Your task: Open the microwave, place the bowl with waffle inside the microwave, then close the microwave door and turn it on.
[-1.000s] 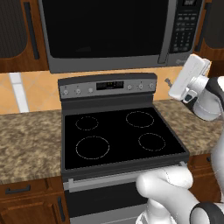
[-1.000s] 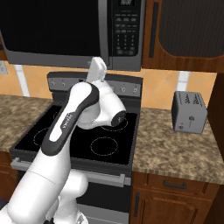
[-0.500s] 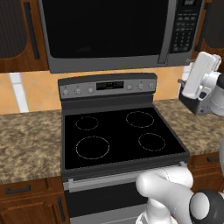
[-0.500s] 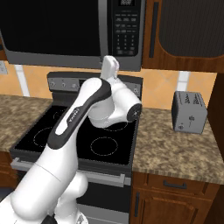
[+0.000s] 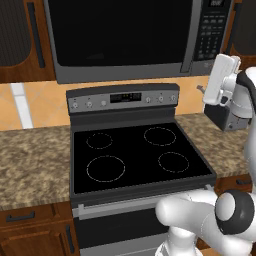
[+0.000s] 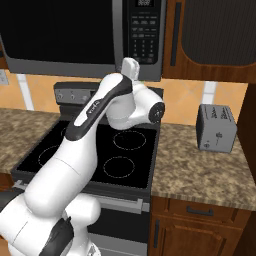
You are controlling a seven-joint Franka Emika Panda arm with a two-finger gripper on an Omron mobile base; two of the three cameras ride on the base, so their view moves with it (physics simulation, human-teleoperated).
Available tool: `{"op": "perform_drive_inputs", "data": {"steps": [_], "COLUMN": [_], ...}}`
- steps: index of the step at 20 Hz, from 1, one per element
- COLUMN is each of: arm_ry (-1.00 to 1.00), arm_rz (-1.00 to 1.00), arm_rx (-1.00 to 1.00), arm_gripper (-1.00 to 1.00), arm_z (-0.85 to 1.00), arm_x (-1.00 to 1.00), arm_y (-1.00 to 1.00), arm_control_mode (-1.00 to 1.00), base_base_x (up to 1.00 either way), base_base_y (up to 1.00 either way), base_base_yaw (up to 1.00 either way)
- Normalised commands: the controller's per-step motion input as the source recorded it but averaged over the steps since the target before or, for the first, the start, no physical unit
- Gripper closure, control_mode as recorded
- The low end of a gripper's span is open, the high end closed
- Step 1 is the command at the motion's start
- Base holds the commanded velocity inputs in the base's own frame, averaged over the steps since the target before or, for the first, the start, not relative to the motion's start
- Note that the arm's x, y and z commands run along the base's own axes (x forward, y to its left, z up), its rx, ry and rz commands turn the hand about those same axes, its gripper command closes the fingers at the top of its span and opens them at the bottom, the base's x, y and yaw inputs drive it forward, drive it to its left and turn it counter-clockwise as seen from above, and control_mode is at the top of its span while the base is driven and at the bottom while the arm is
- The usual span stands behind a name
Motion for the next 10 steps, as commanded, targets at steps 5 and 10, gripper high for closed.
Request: {"op": "perform_drive_inputs", "data": {"steps": [5,10], "arm_ry": [0.0,0.0], "arm_rz": [-0.05,-0.05], "arm_rx": [0.0,0.0], "arm_gripper": [-1.0,-1.0], "arm_z": [0.04,0.0], "arm_x": [0.29,0.31], "arm_y": [-0.18,-0.12], "arm_control_mode": [-1.0,-1.0], "base_base_x": [0.0,0.0], "base_base_y": [0.0,0.0], "base_base_yaw": [0.0,0.0]}}
